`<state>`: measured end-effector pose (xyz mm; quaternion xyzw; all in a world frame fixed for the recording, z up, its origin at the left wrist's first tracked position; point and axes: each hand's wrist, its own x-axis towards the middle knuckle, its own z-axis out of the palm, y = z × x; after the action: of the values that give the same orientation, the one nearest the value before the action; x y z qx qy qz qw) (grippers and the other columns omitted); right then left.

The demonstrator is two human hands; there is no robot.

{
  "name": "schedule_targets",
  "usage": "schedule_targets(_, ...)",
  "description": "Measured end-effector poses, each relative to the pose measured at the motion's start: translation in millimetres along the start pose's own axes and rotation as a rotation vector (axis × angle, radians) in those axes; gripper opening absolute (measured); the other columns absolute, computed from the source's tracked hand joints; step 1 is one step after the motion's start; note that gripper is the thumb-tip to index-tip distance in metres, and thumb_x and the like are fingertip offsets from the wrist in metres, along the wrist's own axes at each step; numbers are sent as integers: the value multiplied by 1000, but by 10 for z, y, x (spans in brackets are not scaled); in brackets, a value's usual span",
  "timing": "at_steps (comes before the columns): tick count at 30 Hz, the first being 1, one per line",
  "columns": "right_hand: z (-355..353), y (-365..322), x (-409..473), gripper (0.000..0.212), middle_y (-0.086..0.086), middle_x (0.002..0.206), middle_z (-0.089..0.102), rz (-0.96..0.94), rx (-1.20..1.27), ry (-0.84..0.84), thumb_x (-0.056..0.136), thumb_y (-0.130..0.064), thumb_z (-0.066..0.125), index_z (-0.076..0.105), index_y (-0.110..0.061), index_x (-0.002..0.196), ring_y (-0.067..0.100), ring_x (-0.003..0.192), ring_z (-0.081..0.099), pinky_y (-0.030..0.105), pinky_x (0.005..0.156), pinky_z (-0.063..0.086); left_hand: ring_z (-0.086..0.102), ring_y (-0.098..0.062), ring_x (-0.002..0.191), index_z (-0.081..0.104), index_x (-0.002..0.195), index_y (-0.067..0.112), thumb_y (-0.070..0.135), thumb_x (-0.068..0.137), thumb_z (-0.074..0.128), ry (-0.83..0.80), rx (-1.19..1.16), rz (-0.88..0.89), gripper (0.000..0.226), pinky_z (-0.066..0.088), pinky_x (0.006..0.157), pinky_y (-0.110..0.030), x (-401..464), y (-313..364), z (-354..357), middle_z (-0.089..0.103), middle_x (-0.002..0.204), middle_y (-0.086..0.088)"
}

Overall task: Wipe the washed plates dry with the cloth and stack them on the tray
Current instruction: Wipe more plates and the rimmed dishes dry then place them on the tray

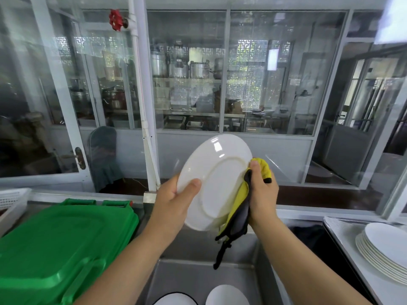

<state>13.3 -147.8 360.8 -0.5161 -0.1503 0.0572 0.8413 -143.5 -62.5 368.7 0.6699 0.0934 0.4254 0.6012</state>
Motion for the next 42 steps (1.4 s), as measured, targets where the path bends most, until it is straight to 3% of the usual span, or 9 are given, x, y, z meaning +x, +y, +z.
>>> schedule_targets(6,-80,-77,-42,1,6,83,65,-296,-227,-219,83,-26,69,68,-25,84,15,77,62,36,73,55,71,-14,82,70,86,44,50,69,69,-193,249,-154,18,56,74,-37,286,134,-192,74,91,9)
schedule_targets(10,-106,-128,-33,14,-6,95,63,-516,-443,-310,80,-33,65,68,-41,91,12,95,60,37,86,50,70,-7,75,71,85,44,44,76,65,-204,271,-111,10,53,66,-24,260,69,-163,74,85,12)
schedule_targets(12,-57,-180,-10,24,-5,102,62,-723,-593,-432,79,-32,67,70,-31,103,9,95,59,35,84,49,65,-2,65,71,79,40,37,81,68,-231,326,-91,4,46,60,-15,245,34,-118,71,73,15)
schedule_targets(17,115,-273,2,33,1,100,61,-1010,-746,-624,82,-35,69,71,-17,109,17,88,62,39,70,53,48,-4,57,62,69,18,34,84,69,-203,370,-54,23,34,56,-22,215,18,-20,53,61,11)
schedule_targets(24,83,-226,35,13,-7,100,68,-485,-273,-327,77,-42,63,68,-42,89,6,95,63,28,87,48,65,-12,67,69,83,41,42,79,65,-23,313,31,6,49,65,-37,138,191,-17,70,76,9)
schedule_targets(28,55,-135,26,17,-11,74,65,-232,-74,-175,77,-47,65,69,-31,83,9,71,60,28,69,49,67,-23,78,70,85,32,54,72,64,91,161,96,26,54,71,-45,60,160,7,72,83,3)
schedule_targets(32,31,-16,-17,21,-1,72,59,-56,-12,-44,84,-41,65,61,-26,70,13,67,55,33,68,50,66,-12,77,71,80,39,44,73,65,185,-55,43,11,54,71,-35,76,56,55,71,81,11)
schedule_targets(37,-102,-27,0,3,-2,76,65,-170,-83,-123,84,-25,70,69,-25,81,9,67,60,25,65,50,69,-19,86,75,88,33,26,69,76,-40,-63,-213,21,56,72,-33,184,-8,-156,75,91,4)
schedule_targets(42,-135,-72,6,22,-6,101,65,-431,-400,-288,83,-21,71,69,-42,90,13,98,61,34,90,49,71,-25,91,75,90,28,40,69,69,-114,37,-252,25,57,80,-41,183,-44,-205,75,96,-2)
